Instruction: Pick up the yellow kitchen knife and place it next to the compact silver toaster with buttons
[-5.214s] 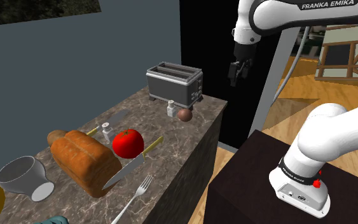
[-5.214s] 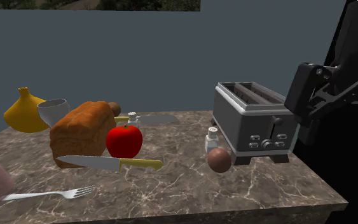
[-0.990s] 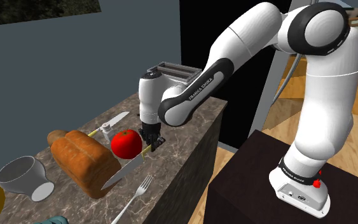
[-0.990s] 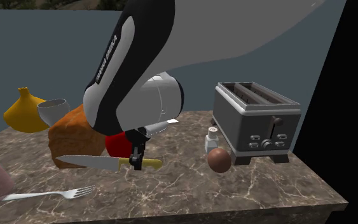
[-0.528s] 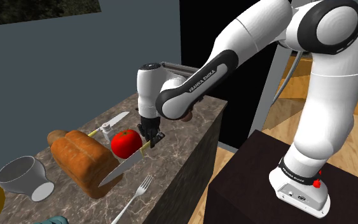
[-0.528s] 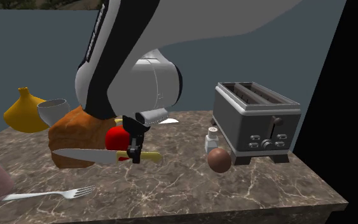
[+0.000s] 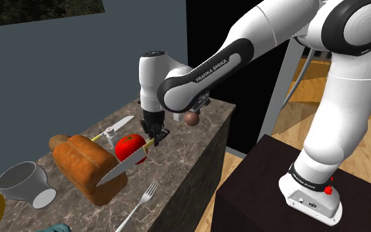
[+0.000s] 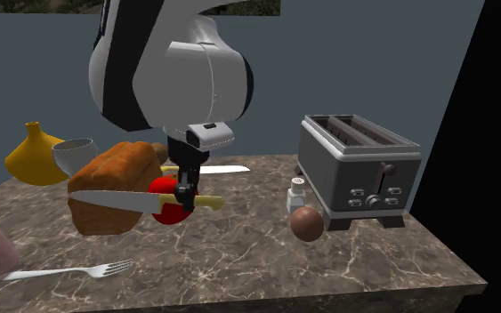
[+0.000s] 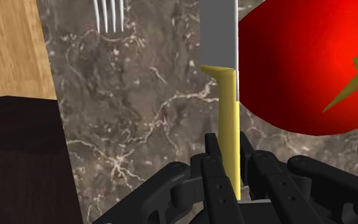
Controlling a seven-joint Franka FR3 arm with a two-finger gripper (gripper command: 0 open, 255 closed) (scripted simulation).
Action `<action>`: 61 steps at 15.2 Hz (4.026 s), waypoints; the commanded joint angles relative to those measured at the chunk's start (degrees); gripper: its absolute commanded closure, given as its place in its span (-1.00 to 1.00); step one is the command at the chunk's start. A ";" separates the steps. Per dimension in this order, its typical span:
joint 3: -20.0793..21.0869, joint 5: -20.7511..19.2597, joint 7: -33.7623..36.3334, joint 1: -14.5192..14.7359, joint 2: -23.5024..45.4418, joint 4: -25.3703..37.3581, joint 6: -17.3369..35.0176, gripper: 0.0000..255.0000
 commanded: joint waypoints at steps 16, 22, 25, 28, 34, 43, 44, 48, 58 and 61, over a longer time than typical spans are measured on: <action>1.17 5.29 -3.00 -1.76 -5.85 7.92 -12.11 1.00; 1.23 6.10 -3.31 -1.97 -6.89 11.66 -16.58 1.00; 1.25 6.30 -3.32 -2.01 -7.18 13.72 -18.84 1.00; 1.27 6.37 -3.24 -2.01 -7.31 15.92 -21.13 1.00; 1.36 6.11 -2.82 -1.84 -7.06 20.76 -25.78 1.00; -4.19 15.27 -15.36 -7.56 -18.23 13.48 -27.78 1.00; -5.44 16.32 -17.31 -8.03 -19.73 12.19 -27.94 1.00; -10.26 19.25 -24.61 -9.74 -24.63 7.74 -28.84 1.00; -21.52 20.46 -40.20 -13.64 -30.79 1.24 -31.31 1.00; -24.56 19.86 -44.43 -15.04 -31.25 0.52 -31.98 1.00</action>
